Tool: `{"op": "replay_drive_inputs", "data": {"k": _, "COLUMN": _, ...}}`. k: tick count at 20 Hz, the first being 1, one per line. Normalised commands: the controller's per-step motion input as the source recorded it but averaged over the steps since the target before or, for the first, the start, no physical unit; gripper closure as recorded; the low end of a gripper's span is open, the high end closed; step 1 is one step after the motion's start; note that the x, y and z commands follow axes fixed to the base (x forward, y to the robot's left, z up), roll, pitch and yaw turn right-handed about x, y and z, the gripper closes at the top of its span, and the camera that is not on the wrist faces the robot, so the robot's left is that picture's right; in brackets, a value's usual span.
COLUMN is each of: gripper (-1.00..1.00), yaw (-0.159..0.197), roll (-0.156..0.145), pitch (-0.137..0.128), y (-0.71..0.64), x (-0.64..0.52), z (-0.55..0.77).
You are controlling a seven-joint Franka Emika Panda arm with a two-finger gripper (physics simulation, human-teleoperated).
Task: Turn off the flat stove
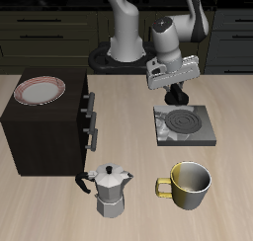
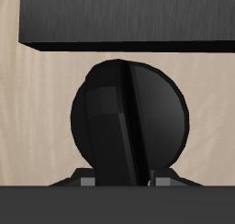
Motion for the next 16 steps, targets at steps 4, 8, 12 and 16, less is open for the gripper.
{"op": "replay_drive_inputs", "data": {"k": 4, "gripper": 1.0, "yaw": -0.069, "roll": -0.004, "pitch": -0.004, "y": 0.07, "x": 0.08, "z": 0.02}}
{"op": "replay_drive_inputs", "data": {"k": 8, "gripper": 1.0, "yaw": -0.087, "roll": -0.002, "pitch": -0.016, "y": 0.12, "x": 0.1, "z": 0.08}}
{"op": "replay_drive_inputs", "data": {"k": 12, "gripper": 1.0, "yaw": -0.048, "roll": 0.011, "pitch": -0.014, "y": 0.12, "x": 0.03, "z": 0.08}}
{"op": "replay_drive_inputs", "data": {"k": 16, "gripper": 1.0, "yaw": -0.04, "roll": 0.019, "pitch": -0.026, "y": 0.13, "x": 0.03, "z": 0.07}}
